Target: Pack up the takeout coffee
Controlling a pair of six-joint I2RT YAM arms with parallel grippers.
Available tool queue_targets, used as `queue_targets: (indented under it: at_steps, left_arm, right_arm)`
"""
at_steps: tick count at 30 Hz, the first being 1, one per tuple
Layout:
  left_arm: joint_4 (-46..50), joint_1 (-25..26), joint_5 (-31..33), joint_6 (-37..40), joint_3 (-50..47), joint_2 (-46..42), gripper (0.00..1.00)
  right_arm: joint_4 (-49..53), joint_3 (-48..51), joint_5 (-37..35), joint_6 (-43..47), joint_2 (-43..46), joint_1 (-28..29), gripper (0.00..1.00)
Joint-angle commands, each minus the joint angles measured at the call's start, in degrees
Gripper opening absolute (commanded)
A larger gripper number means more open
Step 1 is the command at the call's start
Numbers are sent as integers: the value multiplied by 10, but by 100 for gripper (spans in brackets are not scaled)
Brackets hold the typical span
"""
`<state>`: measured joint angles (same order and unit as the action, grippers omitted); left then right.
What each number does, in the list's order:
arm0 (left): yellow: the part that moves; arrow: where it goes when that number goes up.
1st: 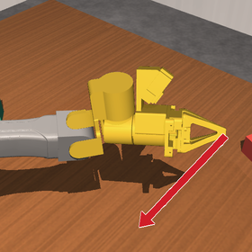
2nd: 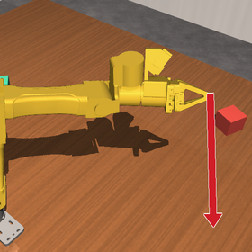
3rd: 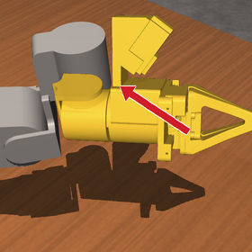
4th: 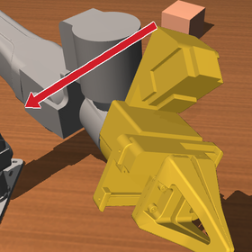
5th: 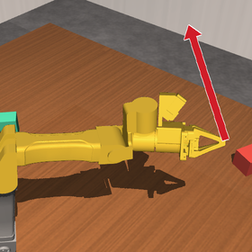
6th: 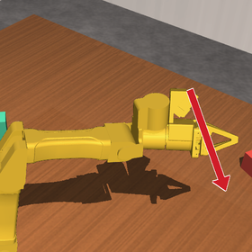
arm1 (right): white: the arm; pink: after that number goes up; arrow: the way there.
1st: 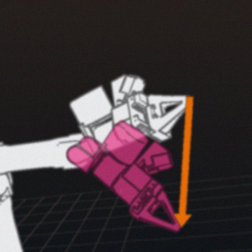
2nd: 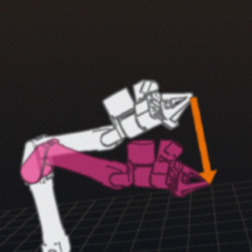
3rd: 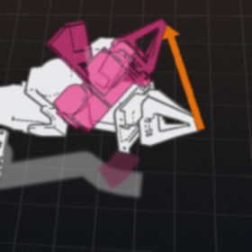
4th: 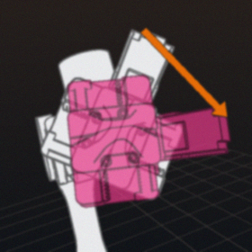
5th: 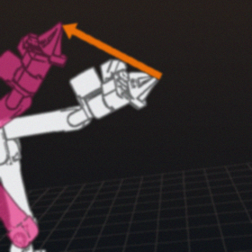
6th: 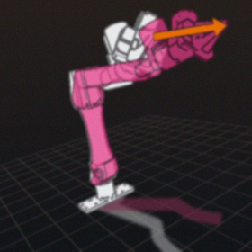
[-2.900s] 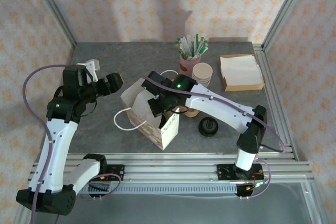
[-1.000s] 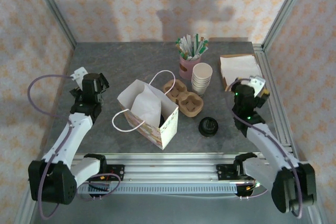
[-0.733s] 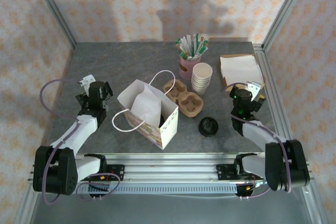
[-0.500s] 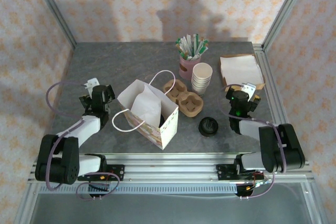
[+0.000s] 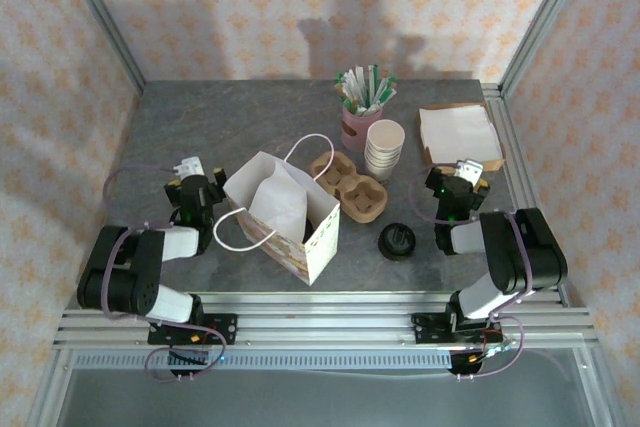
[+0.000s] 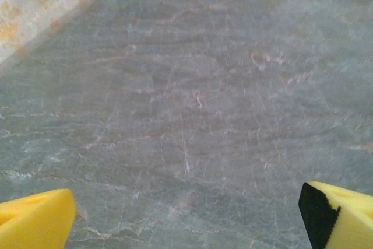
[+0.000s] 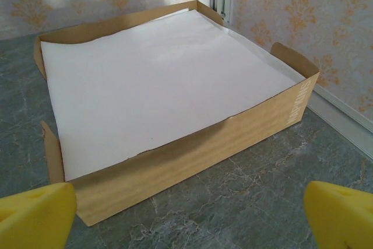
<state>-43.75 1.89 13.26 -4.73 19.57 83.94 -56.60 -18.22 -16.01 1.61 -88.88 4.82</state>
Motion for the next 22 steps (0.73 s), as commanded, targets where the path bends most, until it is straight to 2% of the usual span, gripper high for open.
queue_targets:
  at_steps: [1,9,22]
  left_arm:
    - [-23,9,9,20,25,13,100]
    - [-16,18,28,24,32,15,100]
    - [-13,20,30,26,34,16,100]
  right_arm:
    - [-11,-12,2,3,-6,-2,99]
    - [22,-28,4,3,-3,-2,99]
    - [20,-27,5,3,-4,-2,99]
